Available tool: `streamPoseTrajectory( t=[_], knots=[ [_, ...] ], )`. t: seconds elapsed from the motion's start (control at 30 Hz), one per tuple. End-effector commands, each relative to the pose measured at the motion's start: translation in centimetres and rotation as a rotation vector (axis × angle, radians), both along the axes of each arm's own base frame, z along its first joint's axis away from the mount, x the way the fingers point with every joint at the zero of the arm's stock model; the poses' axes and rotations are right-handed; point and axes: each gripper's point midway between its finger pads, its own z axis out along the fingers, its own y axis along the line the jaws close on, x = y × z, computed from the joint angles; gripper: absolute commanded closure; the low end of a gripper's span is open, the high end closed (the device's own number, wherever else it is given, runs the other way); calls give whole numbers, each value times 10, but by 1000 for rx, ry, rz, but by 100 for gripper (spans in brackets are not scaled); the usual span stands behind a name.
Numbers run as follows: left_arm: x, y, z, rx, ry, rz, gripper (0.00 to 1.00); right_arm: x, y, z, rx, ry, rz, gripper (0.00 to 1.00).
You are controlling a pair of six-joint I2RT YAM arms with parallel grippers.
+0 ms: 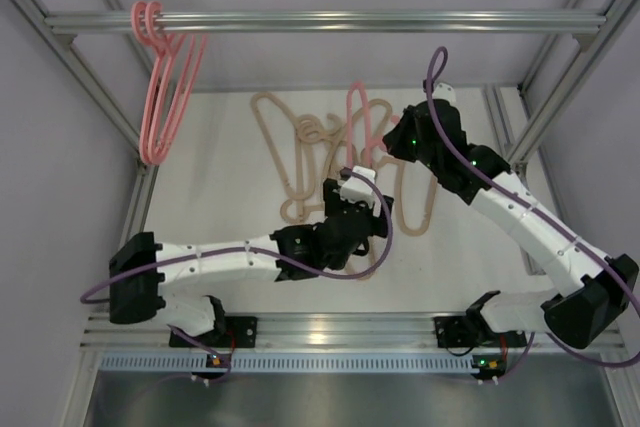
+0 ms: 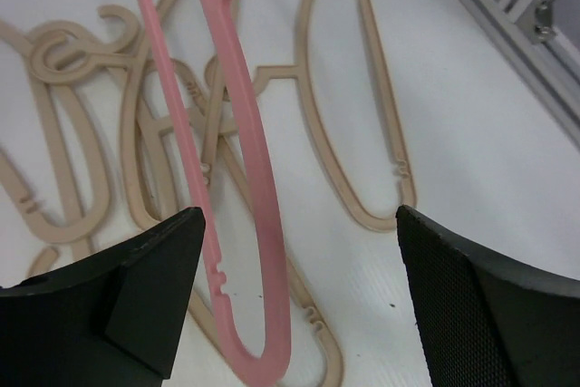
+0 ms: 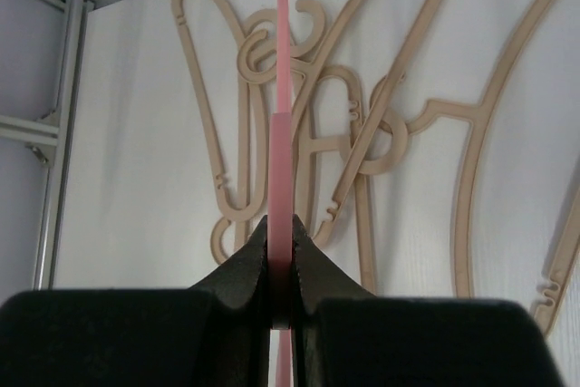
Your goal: Organize the hangers
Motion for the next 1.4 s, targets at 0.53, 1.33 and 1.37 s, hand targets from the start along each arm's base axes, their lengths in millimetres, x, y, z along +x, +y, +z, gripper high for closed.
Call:
streamPoseTrajectory(
  t=[0.53,1.33,1.37],
  knots=[
    [23,13,-52,403,-97,268,42,-3,4,21,14,-21,-35,100],
    [27,56,-27,283,8,217,100,-8,-16,81,52,-154,6,1],
    [27,59,-26,279,20,207,100,-10,-18,84,58,-161,7,1]
  ],
)
